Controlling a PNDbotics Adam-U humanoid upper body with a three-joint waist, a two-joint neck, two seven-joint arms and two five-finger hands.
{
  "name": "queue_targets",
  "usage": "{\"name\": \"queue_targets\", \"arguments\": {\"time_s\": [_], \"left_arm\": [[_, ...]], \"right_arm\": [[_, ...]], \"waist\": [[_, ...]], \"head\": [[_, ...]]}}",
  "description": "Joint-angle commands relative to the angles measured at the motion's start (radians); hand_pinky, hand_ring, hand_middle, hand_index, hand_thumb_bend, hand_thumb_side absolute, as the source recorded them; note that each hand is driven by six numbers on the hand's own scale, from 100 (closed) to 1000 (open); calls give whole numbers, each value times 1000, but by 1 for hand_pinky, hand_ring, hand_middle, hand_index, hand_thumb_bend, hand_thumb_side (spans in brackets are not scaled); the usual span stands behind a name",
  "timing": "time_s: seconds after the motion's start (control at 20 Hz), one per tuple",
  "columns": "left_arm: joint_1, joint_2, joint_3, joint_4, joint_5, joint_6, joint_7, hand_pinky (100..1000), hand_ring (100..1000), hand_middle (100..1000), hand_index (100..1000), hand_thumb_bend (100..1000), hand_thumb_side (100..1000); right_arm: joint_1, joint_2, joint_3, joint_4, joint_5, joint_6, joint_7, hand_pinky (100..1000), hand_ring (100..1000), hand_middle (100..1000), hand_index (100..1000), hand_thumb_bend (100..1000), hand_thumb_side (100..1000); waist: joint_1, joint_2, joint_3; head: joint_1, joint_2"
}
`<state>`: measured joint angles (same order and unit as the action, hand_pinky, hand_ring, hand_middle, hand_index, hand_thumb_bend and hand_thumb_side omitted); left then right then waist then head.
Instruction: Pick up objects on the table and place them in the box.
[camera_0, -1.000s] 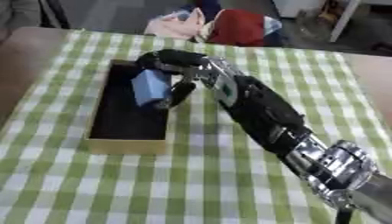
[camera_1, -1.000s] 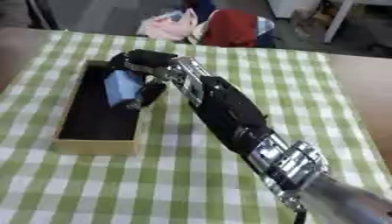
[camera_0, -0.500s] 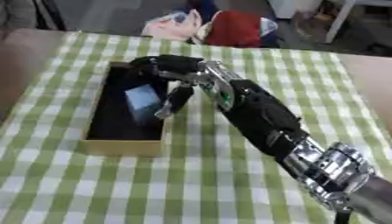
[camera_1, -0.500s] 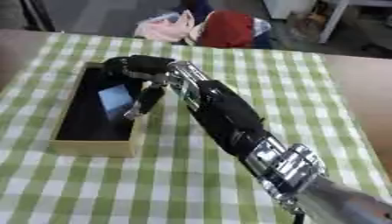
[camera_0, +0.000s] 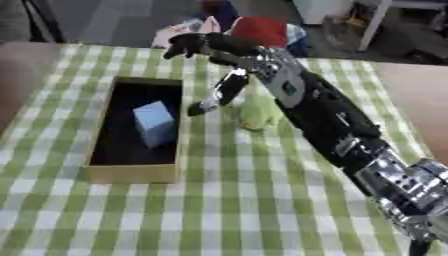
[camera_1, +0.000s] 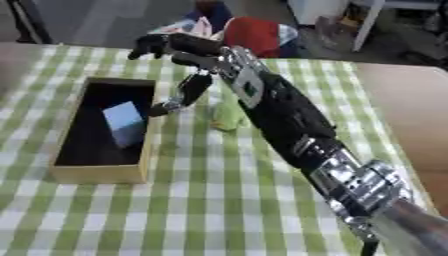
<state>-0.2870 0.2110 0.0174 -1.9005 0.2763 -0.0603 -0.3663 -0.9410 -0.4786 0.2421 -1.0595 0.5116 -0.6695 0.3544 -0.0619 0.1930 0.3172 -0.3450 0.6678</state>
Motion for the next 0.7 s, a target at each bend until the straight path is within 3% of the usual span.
{"name": "queue_targets", "arguments": {"time_s": [0.05, 0.35, 0.7], "left_arm": [[-2, 17, 12, -9, -10, -3, 7, 761, 659, 638, 696, 100, 875], [4, 14, 15, -8, -19, -8, 11, 761, 659, 638, 696, 100, 877], [5, 10, 15, -9, -26, -12, 10, 760, 659, 638, 696, 100, 878]], "right_arm": [[11, -67, -1, -57, -44, 17, 40, 759, 1000, 819, 905, 598, 574], [91, -113, -12, -45, 14, 16, 48, 758, 1000, 813, 892, 587, 592], [131, -122, -62, 66, 158, 28, -63, 753, 1000, 818, 884, 547, 559]], "waist": [[12, -17, -11], [22, -11, -46], [28, -4, -51]], "head": [[13, 3], [26, -2], [27, -6]]}}
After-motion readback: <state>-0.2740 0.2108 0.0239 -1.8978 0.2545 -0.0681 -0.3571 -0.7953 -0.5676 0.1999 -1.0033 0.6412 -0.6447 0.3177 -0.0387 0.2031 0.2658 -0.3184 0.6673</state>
